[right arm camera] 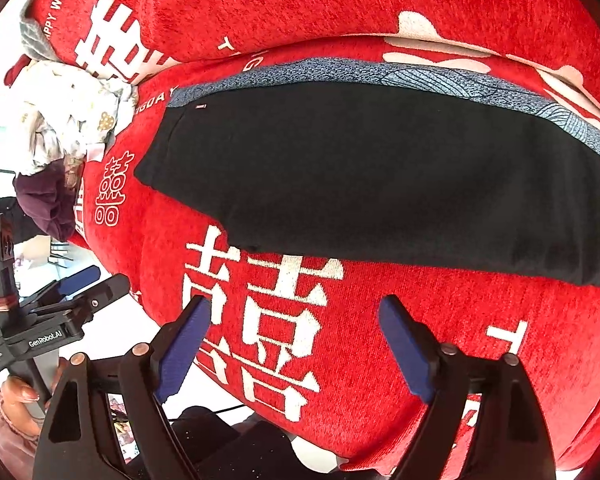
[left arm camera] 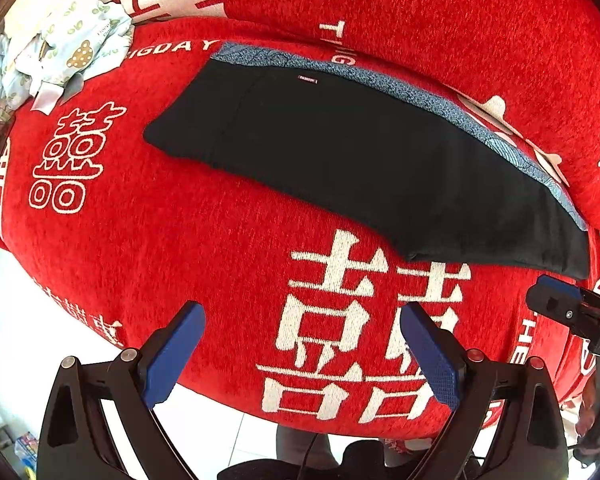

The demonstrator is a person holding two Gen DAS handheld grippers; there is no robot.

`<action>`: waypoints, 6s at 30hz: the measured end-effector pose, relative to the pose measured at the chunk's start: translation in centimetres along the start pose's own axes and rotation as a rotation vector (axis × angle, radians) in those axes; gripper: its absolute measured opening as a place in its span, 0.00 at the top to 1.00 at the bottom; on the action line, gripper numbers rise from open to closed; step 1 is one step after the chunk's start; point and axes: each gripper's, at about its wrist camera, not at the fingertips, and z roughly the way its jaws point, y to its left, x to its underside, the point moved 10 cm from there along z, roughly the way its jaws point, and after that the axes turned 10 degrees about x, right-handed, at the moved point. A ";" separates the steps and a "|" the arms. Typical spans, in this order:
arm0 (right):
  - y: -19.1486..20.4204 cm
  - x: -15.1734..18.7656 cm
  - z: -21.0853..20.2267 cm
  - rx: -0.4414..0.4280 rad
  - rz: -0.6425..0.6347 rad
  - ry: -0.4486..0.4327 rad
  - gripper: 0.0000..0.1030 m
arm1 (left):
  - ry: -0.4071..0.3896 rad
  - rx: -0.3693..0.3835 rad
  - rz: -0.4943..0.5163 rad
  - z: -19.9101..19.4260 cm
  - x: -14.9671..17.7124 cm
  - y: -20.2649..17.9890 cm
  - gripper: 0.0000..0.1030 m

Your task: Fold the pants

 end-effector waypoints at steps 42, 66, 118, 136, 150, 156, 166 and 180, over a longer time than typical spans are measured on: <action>0.9 -1.4 -1.6 -0.054 -0.071 0.006 0.14 | -0.082 -0.075 -0.094 -3.6 -0.3 2.9 0.05; 23.9 -28.3 17.8 0.097 -0.467 -0.011 0.17 | -0.148 0.222 -0.201 8.2 -13.2 17.1 0.05; 13.9 -18.6 2.1 0.190 -0.145 -0.016 0.21 | -0.046 -0.076 -0.034 -2.4 -7.2 8.8 0.05; -9.8 -2.8 1.5 0.184 0.305 0.116 0.21 | 0.072 -0.046 0.220 1.9 -4.3 -6.0 0.05; -28.3 4.3 -1.9 -0.020 0.775 -0.122 0.22 | 0.061 -0.061 0.395 8.6 -6.4 -17.6 0.05; -39.0 5.3 -3.6 -0.112 1.024 -0.341 0.29 | 0.006 -0.044 0.403 12.5 -8.2 -23.8 0.05; -43.2 3.0 -4.6 -0.172 0.995 -0.370 0.93 | -0.049 -0.119 0.388 16.2 -9.8 -26.9 0.05; -33.5 1.2 -4.6 -0.162 0.759 -0.339 0.73 | -0.060 -0.092 0.511 14.9 -9.9 -27.1 0.02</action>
